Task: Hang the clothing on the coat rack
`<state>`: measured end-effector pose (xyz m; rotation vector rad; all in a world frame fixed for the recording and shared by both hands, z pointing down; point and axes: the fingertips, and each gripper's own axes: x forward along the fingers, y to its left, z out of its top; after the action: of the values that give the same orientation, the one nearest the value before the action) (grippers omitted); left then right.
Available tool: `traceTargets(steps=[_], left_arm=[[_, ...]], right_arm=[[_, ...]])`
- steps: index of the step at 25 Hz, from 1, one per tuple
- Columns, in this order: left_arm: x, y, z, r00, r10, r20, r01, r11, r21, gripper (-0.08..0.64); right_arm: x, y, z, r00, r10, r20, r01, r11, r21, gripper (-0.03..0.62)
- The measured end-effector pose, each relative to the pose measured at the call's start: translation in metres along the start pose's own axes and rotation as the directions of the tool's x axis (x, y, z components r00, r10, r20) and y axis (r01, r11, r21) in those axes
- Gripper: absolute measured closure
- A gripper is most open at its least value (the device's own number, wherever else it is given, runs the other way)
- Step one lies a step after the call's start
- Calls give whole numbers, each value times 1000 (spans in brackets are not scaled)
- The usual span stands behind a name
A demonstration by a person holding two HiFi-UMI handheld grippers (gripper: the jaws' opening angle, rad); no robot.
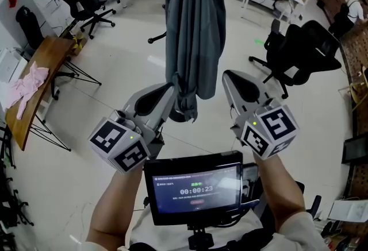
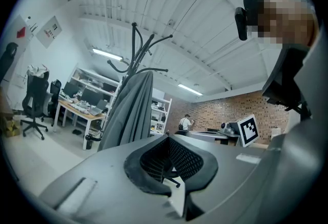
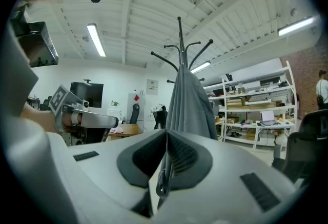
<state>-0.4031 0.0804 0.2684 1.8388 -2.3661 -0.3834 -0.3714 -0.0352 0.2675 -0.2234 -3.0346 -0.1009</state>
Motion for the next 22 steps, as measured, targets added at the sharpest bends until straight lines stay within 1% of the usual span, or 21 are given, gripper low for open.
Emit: traceTargets(steps=[11,13,16,17,22], left_arm=[[-15,4,-12,1000,9,-24,-9,1000,-12,560],[-14,2,-13,1000,10,-29,-10,1000,-5,560],[-14,3,-16,999,22,-37,-21,999,31,560],[-14,3,-17,999,23,-42,-21,999,34,560],[-18,-2,-24,999,-6,-37,5,1000,-18,560]], right_arm=[[2,15,-6,1000,17,-7,-17,1000,16,592],[0,14,-7,1000,17,-8,-17,1000,21,592],[0,13,-9,1000,18,-13,-18,999,28,592],[0,13,-10,1000,18,-15,-17,999,29,592],[-1,18,-16,1000,18,-15,-17,999,39,592]])
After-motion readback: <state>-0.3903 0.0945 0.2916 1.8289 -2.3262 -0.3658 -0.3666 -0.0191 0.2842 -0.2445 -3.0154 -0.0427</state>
